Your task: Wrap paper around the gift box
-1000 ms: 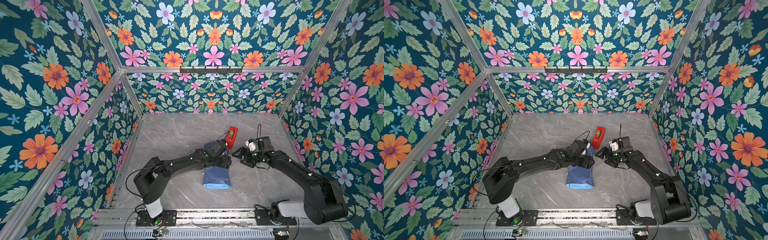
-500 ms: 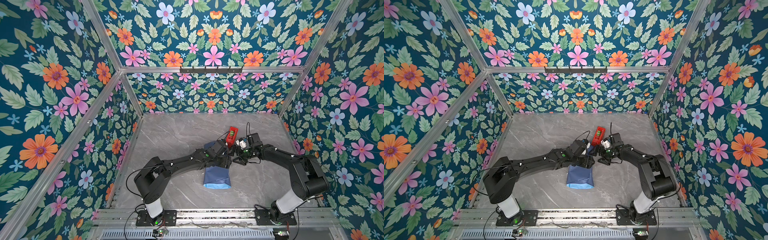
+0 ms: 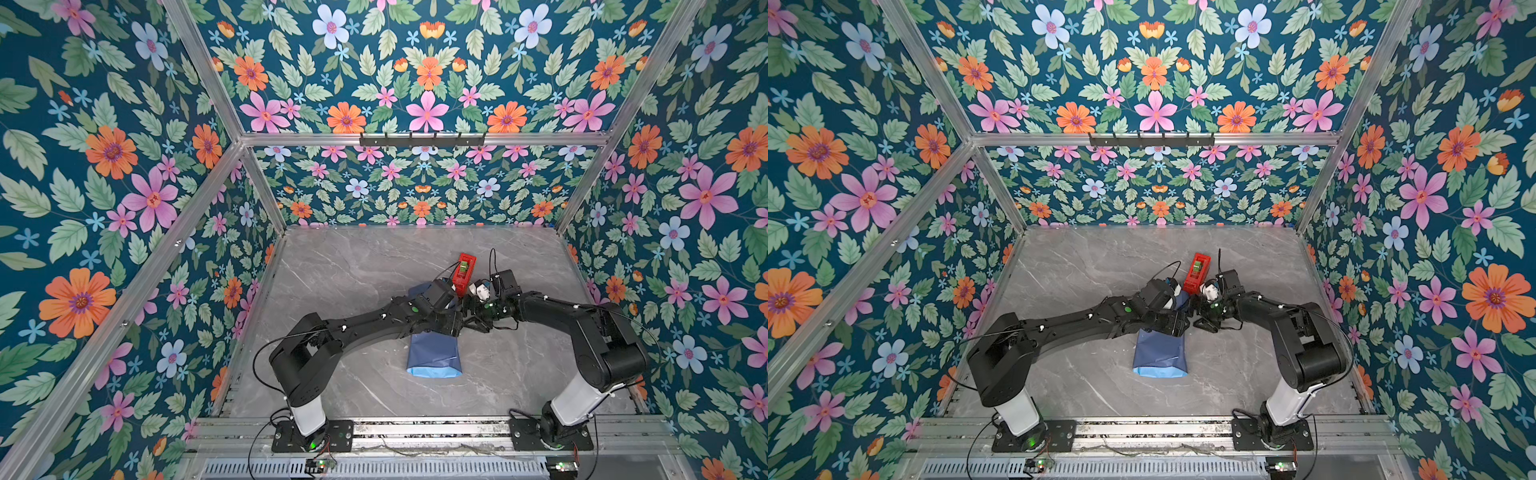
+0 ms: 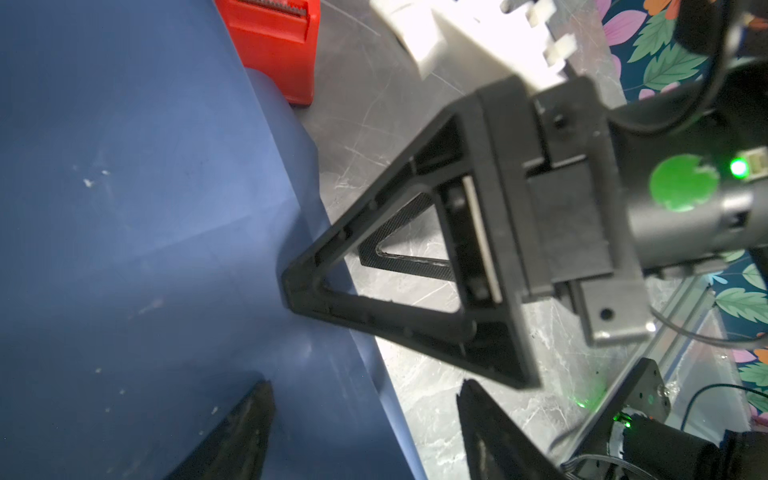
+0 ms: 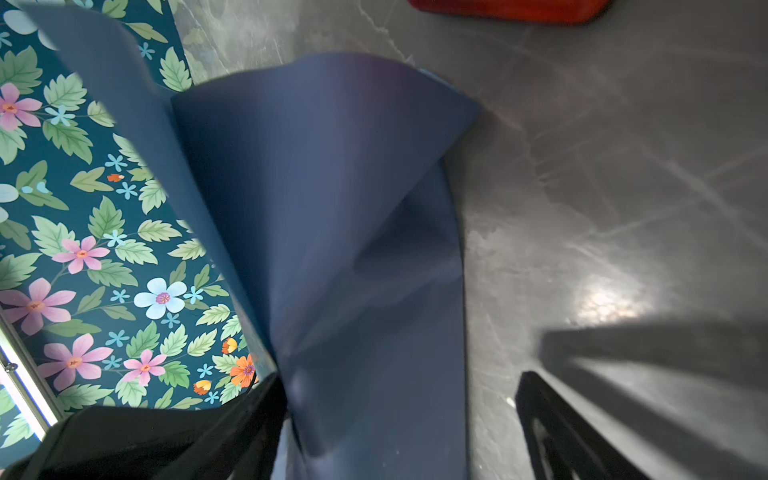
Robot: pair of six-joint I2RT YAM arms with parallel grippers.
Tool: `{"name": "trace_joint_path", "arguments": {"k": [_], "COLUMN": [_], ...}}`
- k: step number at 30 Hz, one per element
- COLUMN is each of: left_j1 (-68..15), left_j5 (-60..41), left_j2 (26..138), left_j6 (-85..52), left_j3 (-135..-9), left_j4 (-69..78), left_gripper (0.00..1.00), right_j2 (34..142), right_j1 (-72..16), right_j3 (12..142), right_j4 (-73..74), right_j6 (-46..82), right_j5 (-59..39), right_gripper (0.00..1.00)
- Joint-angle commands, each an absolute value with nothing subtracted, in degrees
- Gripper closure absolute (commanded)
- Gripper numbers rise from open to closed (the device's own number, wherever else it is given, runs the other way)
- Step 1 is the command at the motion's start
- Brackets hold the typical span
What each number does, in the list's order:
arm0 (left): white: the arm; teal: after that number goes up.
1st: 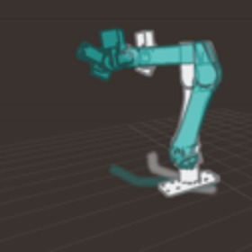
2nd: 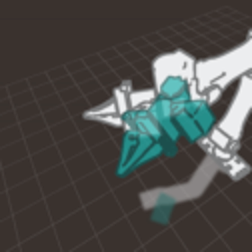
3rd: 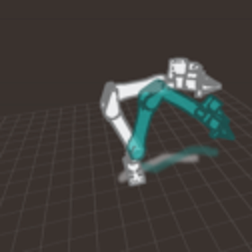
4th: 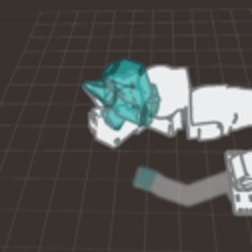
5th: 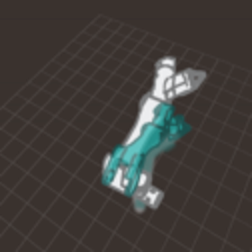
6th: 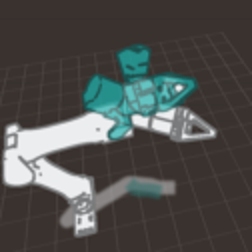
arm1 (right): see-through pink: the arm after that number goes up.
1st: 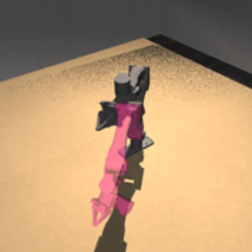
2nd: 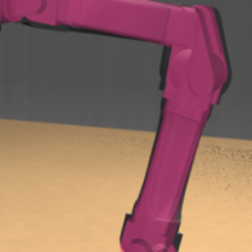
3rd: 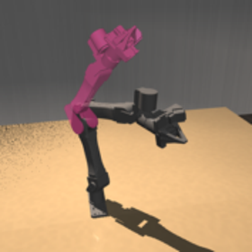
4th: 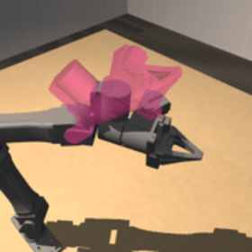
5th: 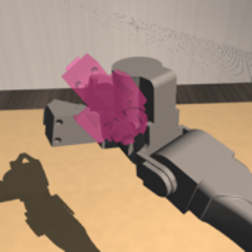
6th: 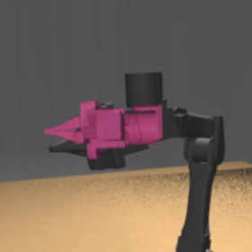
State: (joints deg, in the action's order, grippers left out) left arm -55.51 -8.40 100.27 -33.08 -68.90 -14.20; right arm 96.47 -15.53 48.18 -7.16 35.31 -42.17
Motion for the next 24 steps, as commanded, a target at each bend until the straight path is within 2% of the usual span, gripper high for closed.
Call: {"name": "trace_joint_path", "arguments": {"k": [1, 6, 11, 13, 17, 21, 24], "left_j1": [-55.37, -55.37, -53.13, -49.56, -41.75, -40.61, -40.44], "left_j5": [-6.32, -1.70, 5.06, 2.67, -8.73, -14.00, -14.39], "left_j2": [99.92, 94.60, 85.97, 83.29, 82.09, 85.34, 88.59], "left_j6": [-33.57, -33.07, -32.89, -33.35, -33.86, -31.87, -31.25], "left_j3": [-69.41, -69.20, -62.83, -59.13, -53.33, -53.94, -54.49], "left_j4": [-19.93, -20.39, -19.51, -18.01, -13.66, -12.93, -13.19], "left_gripper": [0.26, 0.25, 0.21, 0.19, 0.18, 0.17, 0.17], "right_j2": [96.26, 96.42, 96.55, 96.46, 96.42, 96.58, 96.68], "right_j1": [-15.55, -15.51, -15.52, -15.54, -15.47, -15.50, -15.50], "right_j3": [47.20, 46.76, 46.76, 46.76, 46.76, 46.85, 47.05], "right_j4": [-12.00, -12.00, -12.04, -11.98, -12.00, -11.91, -11.90], "right_j6": [33.56, 33.33, 33.21, 33.17, 33.09, 33.09, 33.17], "right_j5": [-37.57, -37.35, -37.35, -37.35, -37.35, -37.24, -37.26], "right_gripper": [0.15, 0.16, 0.17, 0.17, 0.18, 0.18, 0.18]}}
